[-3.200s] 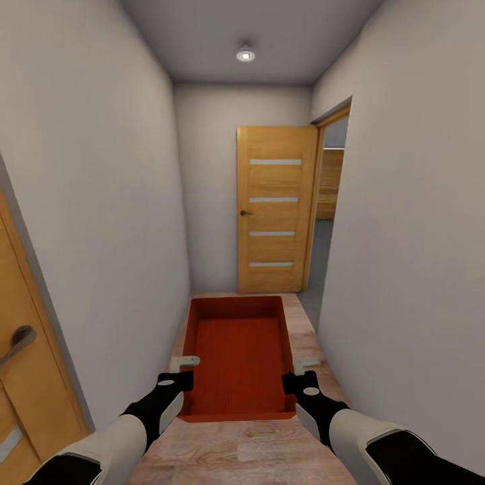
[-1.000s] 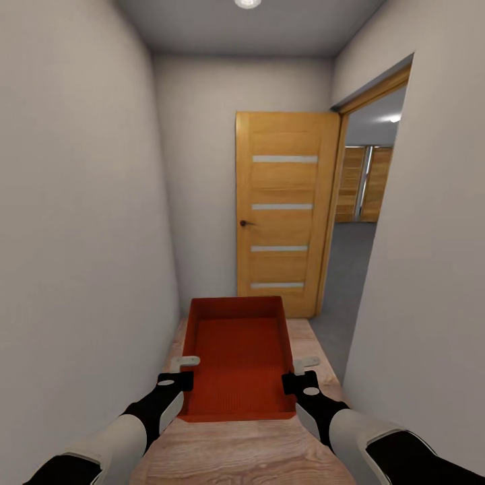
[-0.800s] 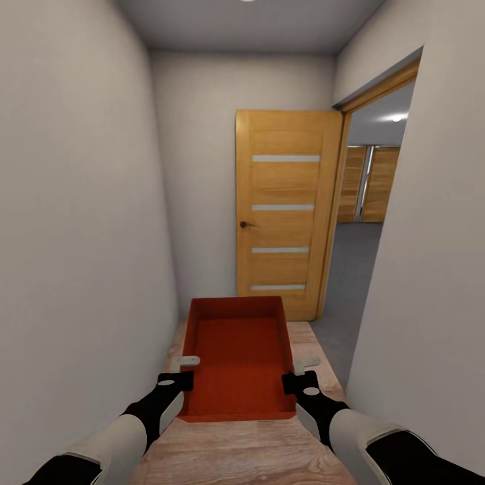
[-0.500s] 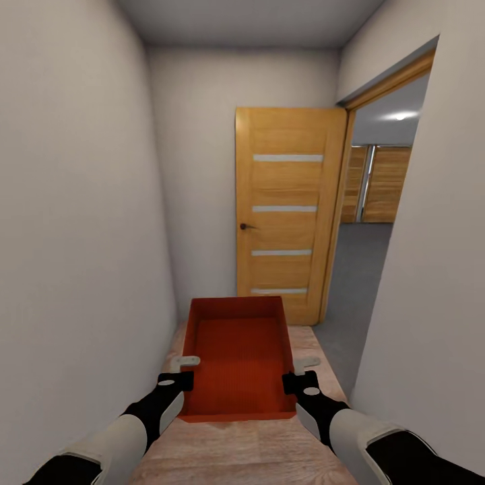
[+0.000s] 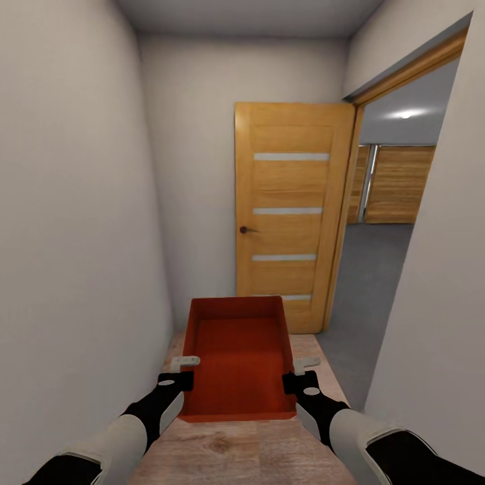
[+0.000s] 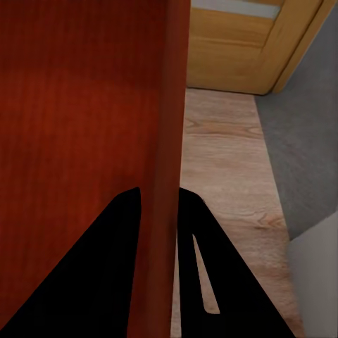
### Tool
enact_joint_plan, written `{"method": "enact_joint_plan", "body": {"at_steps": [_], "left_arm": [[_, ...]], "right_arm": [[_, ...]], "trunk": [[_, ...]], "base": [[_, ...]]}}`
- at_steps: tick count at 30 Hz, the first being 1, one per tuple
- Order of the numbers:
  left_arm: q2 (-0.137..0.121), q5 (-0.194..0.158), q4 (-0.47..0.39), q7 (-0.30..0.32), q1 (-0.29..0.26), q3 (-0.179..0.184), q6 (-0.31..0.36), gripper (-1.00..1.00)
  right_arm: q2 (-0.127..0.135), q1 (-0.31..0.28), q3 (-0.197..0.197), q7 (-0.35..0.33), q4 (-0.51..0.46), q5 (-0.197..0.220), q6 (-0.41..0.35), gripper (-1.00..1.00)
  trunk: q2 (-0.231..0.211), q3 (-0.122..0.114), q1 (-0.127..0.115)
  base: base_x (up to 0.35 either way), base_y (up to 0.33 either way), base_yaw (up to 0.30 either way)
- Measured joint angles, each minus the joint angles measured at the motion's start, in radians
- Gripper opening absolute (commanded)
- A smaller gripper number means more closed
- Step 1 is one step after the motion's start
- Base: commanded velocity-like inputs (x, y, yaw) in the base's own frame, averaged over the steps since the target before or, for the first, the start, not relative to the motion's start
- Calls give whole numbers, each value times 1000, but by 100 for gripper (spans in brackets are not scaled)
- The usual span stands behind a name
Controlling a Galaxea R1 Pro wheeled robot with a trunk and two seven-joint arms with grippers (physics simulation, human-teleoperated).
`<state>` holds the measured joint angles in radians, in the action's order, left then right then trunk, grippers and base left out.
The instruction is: Move the two storage containers from the living room to the garage. In the garage, place one container on the floor and stack the other container on top of it (either order is fine).
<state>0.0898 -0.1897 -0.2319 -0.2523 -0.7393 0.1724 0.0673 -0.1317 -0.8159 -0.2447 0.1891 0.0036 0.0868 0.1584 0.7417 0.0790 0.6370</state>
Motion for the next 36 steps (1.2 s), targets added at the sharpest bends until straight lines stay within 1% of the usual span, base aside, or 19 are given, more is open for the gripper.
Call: {"method": "enact_joint_plan", "body": {"at_steps": [4,8,11,36], "left_arm": [[0,0,-1,0,0,0,0,-100],[-1,0,-3,1,0,2,0,-100],[-2,0,-5,2,0,2,0,-100],[-4,0,-7,3,0,4,-1,-100]], "right_arm": [[0,0,0,1,0,0,0,-100],[-1,0,1,1,0,1,4,-100],[-2,0,1,3,0,1,6,-100],[-3,0,2,5,0,2,10,-100]], "trunk": [[0,0,0],[0,0,1],[0,0,1],[0,0,1]], "base": [[262,0,0],[45,0,-16],[11,0,-143],[5,3,-274]]}}
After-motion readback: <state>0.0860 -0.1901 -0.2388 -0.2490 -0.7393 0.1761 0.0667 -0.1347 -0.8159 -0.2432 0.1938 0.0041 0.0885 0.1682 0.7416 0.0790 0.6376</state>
